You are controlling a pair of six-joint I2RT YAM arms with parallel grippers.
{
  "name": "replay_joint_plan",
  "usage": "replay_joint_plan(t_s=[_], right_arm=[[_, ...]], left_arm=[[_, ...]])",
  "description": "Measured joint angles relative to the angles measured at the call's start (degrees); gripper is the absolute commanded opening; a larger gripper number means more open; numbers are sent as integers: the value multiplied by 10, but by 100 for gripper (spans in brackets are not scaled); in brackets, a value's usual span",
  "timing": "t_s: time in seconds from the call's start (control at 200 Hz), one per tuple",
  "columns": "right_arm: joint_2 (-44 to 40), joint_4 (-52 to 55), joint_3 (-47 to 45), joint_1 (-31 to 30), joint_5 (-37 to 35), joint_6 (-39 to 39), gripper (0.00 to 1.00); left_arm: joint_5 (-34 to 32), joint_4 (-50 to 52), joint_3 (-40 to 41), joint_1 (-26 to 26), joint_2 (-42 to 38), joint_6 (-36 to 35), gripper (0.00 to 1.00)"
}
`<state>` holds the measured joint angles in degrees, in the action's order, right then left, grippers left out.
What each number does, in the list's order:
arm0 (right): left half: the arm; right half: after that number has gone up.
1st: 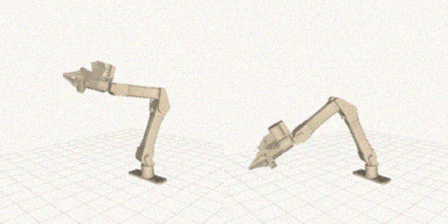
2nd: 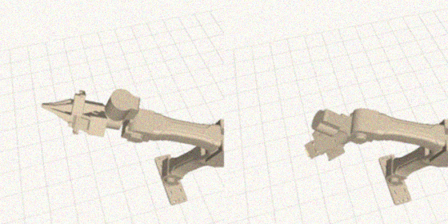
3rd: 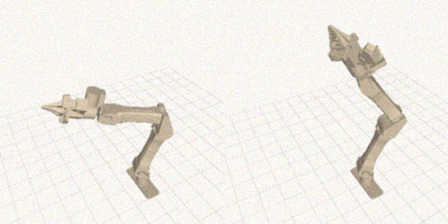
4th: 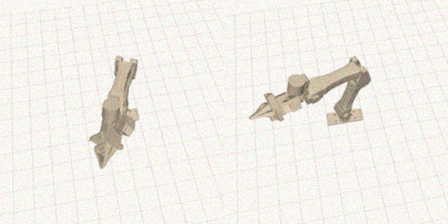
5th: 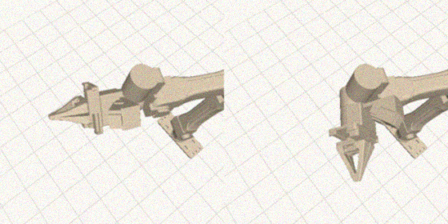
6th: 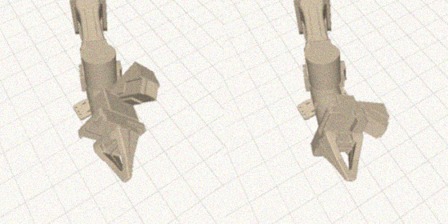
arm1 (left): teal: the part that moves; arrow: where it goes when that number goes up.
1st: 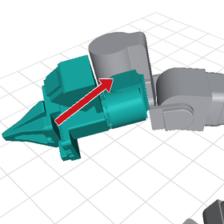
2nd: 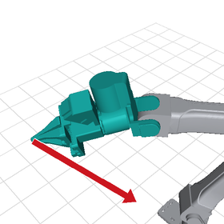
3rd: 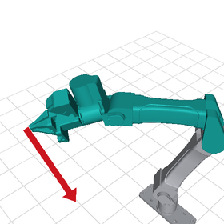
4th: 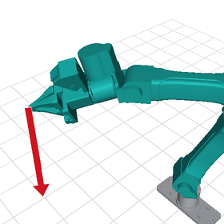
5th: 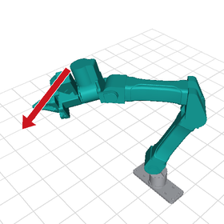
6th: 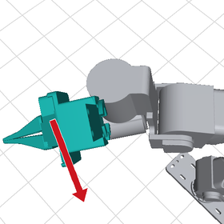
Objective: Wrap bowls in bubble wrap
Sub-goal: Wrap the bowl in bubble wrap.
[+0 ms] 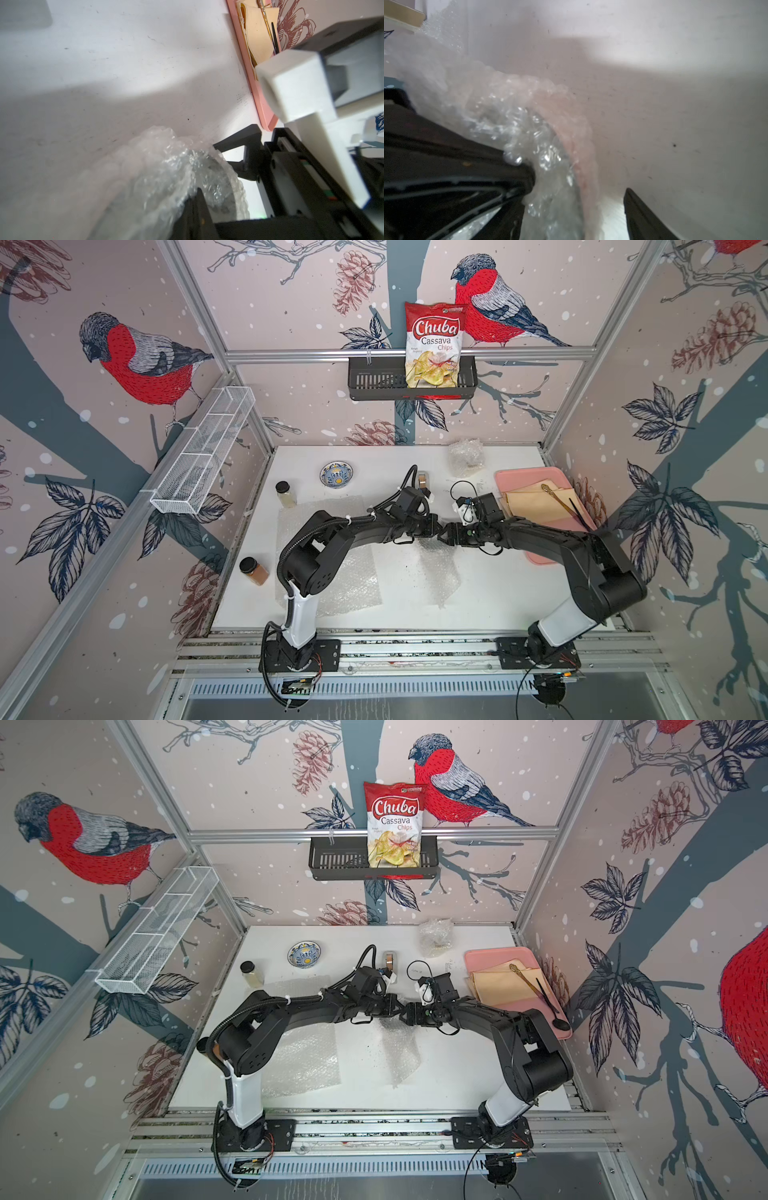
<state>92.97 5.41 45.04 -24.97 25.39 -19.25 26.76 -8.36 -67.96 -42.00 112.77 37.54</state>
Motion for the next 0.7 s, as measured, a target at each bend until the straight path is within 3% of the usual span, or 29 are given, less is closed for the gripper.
replay_joint_plan(t_s=[0.13,0.295,0.445,0.7], right_arm=[[26,-8,12,-9,-14,0,59],[35,-15,14,-11,-31,0,44],[38,-19,16,-11,-44,0,38],[39,-20,19,-17,-53,0,38]], left_arm=[[-14,9,0,0,-2,0,11],[-19,2,4,0,-38,1,38],[-37,-2,31,2,-85,0,54],[-102,21,97,8,-136,-15,59]])
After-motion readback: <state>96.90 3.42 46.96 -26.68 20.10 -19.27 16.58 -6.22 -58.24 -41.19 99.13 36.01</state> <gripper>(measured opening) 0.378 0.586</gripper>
